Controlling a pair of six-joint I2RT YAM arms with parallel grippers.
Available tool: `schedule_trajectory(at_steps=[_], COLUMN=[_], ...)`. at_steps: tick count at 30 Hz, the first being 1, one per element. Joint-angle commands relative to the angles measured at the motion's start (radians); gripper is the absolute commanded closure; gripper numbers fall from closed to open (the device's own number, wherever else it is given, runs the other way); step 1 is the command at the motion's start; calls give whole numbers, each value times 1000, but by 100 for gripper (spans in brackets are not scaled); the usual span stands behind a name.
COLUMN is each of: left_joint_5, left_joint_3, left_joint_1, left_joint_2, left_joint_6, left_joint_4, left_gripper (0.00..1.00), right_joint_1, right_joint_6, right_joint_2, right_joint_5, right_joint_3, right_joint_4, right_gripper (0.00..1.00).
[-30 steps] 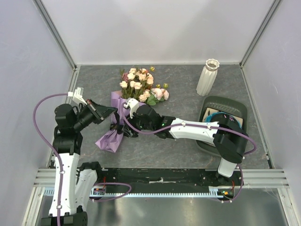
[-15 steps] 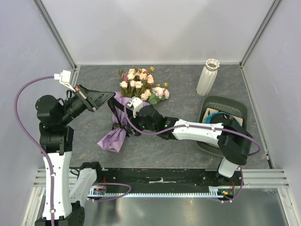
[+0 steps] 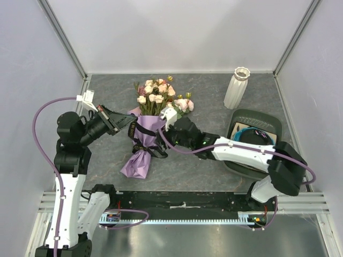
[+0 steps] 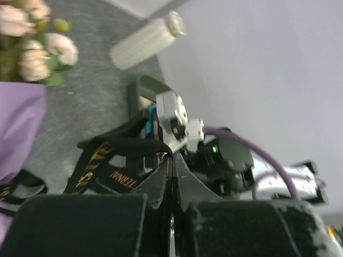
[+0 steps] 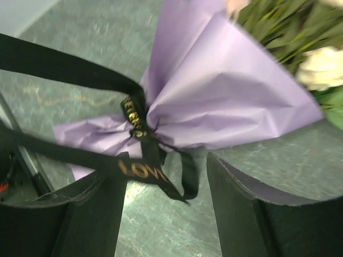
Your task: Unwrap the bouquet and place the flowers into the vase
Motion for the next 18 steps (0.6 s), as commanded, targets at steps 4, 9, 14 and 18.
schedule_trajectory(at_steps=[4, 9, 14, 18], left_joint_5=[-391, -732, -939, -924], left_joint_3=[-1, 8, -22, -60], left_joint_1=[1, 1, 2, 2], left_joint_2=[11, 23, 71, 98], left_joint_6=[182, 277, 366, 398], left_joint_4=[-265, -374, -385, -342], left_gripper=[98, 98, 98, 98], right_joint_1=[105, 119, 128, 137], right_joint_6=[-92, -66, -85, -130], right_joint_2=[179, 245, 300, 383], right_joint_5=[-58, -65, -62, -49], right_joint_3=[131, 186, 269, 355], right_joint_4=[-68, -27, -26, -68], right_gripper=[32, 41, 57, 62])
